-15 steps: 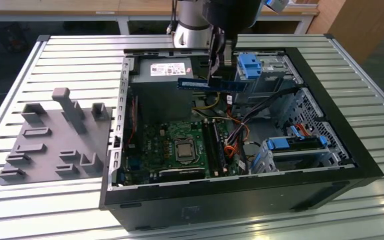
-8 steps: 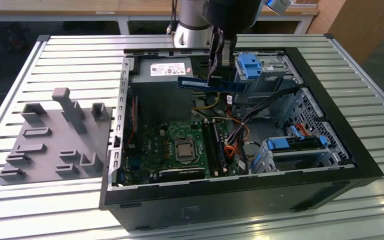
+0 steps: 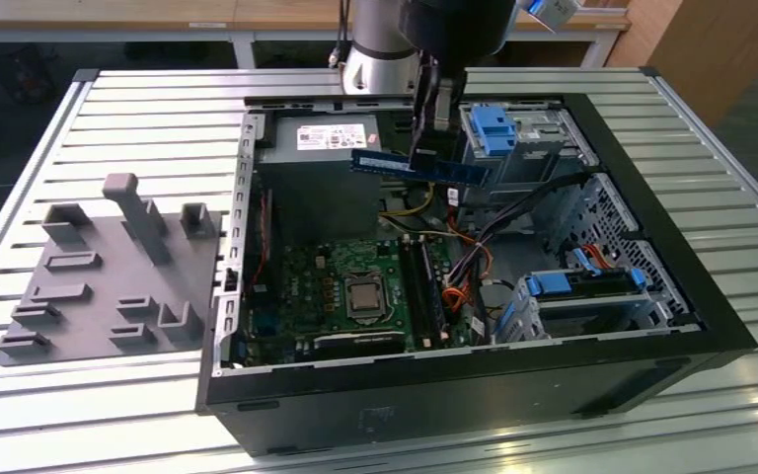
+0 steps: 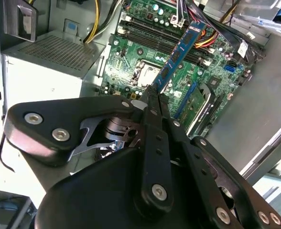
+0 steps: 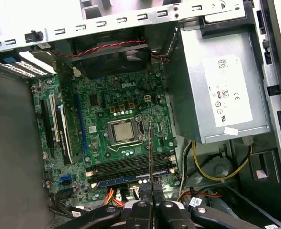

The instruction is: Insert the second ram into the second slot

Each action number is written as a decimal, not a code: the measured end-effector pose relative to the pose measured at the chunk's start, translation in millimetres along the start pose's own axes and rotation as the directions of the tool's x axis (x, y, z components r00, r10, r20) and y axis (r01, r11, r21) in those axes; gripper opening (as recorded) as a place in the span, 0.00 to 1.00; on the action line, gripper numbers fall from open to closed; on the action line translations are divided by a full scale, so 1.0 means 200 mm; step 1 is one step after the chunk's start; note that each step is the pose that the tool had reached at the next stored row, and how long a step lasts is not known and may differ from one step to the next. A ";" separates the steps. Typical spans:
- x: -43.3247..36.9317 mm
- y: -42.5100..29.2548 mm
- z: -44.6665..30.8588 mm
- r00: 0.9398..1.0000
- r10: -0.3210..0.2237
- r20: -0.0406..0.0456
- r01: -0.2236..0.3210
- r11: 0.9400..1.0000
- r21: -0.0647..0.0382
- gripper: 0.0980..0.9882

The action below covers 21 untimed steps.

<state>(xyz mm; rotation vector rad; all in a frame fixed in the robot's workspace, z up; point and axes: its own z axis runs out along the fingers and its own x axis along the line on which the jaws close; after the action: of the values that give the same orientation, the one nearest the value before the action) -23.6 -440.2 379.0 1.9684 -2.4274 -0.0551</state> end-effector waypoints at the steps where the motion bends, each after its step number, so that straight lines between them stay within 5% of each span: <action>1: 0.000 0.000 0.000 1.000 0.006 0.000 -0.006 1.000 0.000 0.04; 11: 0.000 0.000 0.000 0.997 0.074 0.003 -0.074 0.997 0.001 0.04; 21: 0.000 0.000 0.001 0.987 0.161 0.006 -0.161 0.987 0.001 0.04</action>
<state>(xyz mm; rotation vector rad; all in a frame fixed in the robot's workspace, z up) -23.6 -440.2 378.8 1.7678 -2.5807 -0.0570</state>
